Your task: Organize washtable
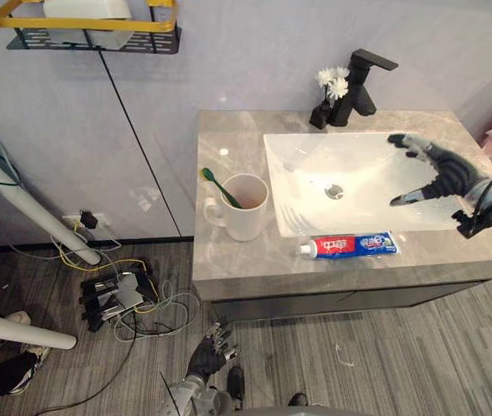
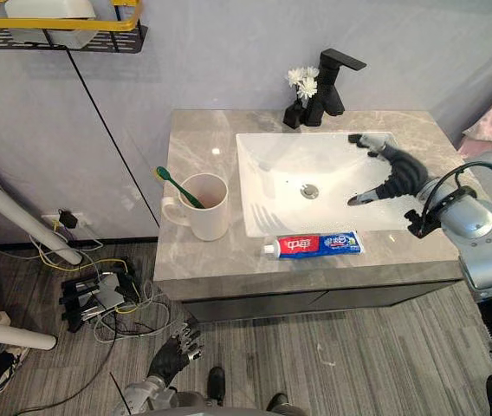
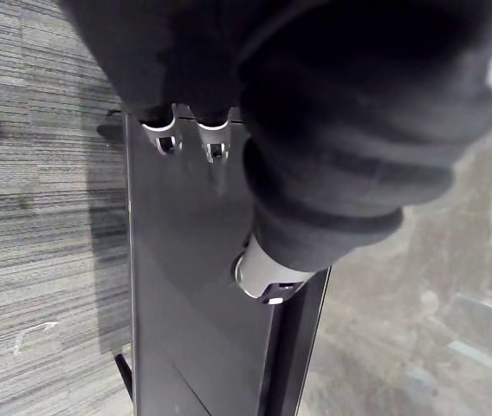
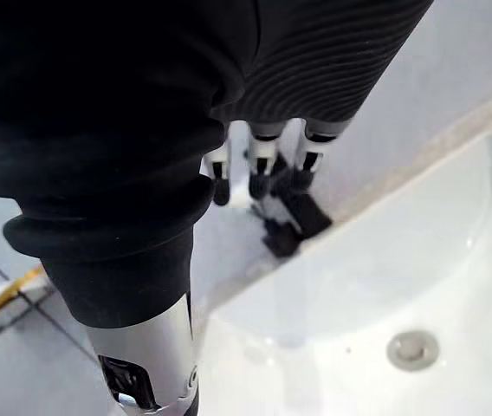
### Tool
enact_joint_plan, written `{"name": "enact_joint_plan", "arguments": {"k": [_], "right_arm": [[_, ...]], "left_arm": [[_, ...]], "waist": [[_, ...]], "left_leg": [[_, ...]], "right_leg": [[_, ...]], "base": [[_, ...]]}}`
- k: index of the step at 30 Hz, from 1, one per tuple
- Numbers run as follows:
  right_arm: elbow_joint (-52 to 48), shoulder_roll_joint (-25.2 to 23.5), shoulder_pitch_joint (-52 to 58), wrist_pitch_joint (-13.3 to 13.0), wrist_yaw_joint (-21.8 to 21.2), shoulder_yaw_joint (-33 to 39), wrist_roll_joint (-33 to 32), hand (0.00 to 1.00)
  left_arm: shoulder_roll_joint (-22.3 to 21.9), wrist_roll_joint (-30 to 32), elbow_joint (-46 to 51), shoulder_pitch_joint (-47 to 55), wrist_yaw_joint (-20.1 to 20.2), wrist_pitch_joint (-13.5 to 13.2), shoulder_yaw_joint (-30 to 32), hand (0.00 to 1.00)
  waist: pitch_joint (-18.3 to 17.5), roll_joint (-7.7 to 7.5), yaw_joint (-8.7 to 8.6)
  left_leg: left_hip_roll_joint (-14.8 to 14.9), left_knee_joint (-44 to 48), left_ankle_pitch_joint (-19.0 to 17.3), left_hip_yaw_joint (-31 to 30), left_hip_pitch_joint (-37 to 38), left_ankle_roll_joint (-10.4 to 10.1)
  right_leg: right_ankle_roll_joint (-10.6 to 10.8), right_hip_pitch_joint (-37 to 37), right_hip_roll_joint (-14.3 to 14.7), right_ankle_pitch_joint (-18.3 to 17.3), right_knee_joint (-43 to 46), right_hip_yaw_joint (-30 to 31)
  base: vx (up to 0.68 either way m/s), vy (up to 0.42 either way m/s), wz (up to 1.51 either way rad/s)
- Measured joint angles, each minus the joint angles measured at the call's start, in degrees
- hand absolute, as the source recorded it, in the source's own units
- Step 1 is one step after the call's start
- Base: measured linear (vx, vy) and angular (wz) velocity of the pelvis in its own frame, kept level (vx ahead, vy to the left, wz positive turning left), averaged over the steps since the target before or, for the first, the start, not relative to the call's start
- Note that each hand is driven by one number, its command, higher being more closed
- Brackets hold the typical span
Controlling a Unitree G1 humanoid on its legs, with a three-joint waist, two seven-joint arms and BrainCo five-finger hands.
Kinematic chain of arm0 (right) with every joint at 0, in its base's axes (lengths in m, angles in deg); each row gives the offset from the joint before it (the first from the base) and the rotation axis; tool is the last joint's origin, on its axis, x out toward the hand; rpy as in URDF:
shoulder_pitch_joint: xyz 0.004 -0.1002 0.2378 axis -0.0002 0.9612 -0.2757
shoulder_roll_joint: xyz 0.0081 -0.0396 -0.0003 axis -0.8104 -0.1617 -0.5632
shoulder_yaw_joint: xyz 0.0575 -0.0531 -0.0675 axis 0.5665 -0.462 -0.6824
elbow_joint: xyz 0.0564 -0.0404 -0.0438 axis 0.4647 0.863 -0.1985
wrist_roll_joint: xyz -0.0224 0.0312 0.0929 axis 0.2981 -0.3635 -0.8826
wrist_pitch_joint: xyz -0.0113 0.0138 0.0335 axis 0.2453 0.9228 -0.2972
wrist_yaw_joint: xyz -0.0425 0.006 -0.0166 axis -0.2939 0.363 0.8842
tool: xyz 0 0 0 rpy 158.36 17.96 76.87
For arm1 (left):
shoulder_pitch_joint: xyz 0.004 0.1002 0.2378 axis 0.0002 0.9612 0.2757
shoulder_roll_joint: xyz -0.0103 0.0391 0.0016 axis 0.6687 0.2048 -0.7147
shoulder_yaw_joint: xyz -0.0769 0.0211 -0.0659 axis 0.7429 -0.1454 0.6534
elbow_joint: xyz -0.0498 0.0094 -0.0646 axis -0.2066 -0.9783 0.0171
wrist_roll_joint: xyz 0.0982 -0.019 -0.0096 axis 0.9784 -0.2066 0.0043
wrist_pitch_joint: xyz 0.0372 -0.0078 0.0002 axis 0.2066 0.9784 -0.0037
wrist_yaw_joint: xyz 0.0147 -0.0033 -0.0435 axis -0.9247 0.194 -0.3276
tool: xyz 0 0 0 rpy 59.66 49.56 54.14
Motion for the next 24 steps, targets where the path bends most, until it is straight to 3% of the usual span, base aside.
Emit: {"name": "enact_joint_plan", "arguments": {"k": [15,24], "right_arm": [[-2.7,1.9,4.8,-1.5,-1.4,-9.5,8.3,0.0],[-2.2,2.2,5.1,-2.2,-1.4,-10.5,8.6,0.0]], "left_arm": [[2.3,0.0,-1.2,0.0,0.8,-0.5,-2.2,0.0],[2.6,0.2,-1.6,0.1,0.9,-0.6,-2.2,0.0]], "waist": [[-0.3,-0.76,-0.1],[-0.3,-0.76,-0.04]], "left_leg": [[0.1,0.0,0.0,1.3,-0.1,0.0],[0.1,0.0,0.0,1.3,-0.5,0.0]], "right_leg": [[0.3,-0.4,0.0,0.2,-0.5,0.8],[0.4,-0.4,0.1,0.2,-1.0,0.6]], "base": [[-0.01,-0.002,-0.04],[0.0,0.0,0.0]]}}
